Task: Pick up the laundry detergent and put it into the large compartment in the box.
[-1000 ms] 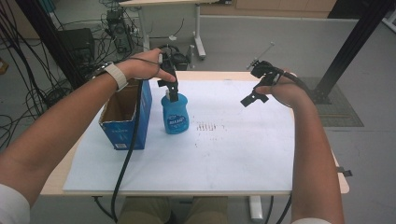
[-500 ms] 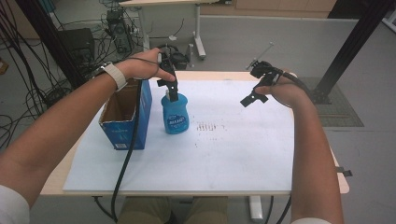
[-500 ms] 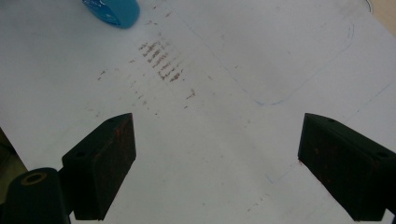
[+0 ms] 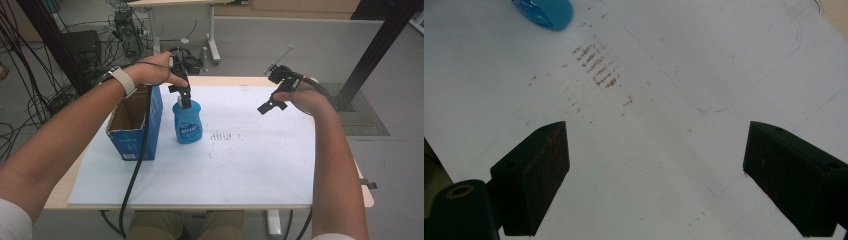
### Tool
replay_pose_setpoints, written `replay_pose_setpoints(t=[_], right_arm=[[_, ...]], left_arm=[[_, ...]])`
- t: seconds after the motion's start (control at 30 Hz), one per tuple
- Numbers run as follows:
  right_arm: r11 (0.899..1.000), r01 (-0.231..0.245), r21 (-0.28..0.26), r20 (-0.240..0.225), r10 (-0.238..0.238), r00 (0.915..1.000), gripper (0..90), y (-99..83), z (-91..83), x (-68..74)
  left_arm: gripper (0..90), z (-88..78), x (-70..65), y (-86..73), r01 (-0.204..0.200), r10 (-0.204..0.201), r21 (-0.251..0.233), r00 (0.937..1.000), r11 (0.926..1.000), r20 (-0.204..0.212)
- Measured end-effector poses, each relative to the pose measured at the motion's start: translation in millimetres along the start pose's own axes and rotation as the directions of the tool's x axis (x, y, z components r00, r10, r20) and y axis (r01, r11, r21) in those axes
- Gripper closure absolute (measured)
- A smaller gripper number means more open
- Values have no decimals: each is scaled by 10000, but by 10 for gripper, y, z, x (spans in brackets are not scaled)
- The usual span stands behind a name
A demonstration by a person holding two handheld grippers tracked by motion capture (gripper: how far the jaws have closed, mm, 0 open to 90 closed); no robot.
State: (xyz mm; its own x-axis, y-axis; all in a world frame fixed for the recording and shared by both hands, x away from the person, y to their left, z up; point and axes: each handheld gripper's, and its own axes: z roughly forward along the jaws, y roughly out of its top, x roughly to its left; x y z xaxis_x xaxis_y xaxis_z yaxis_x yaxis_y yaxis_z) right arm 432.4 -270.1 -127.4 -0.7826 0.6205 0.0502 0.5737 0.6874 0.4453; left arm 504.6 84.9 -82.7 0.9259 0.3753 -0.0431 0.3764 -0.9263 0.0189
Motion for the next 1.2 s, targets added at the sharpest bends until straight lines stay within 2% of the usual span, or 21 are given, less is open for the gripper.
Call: replay_pose_setpoints(t=[1.2], right_arm=[[10000,-8,-9,24,8,10000,112,9,2,3]], left_arm=[[67,4,31,-14,147,-147,47,9999,9999,-10]])
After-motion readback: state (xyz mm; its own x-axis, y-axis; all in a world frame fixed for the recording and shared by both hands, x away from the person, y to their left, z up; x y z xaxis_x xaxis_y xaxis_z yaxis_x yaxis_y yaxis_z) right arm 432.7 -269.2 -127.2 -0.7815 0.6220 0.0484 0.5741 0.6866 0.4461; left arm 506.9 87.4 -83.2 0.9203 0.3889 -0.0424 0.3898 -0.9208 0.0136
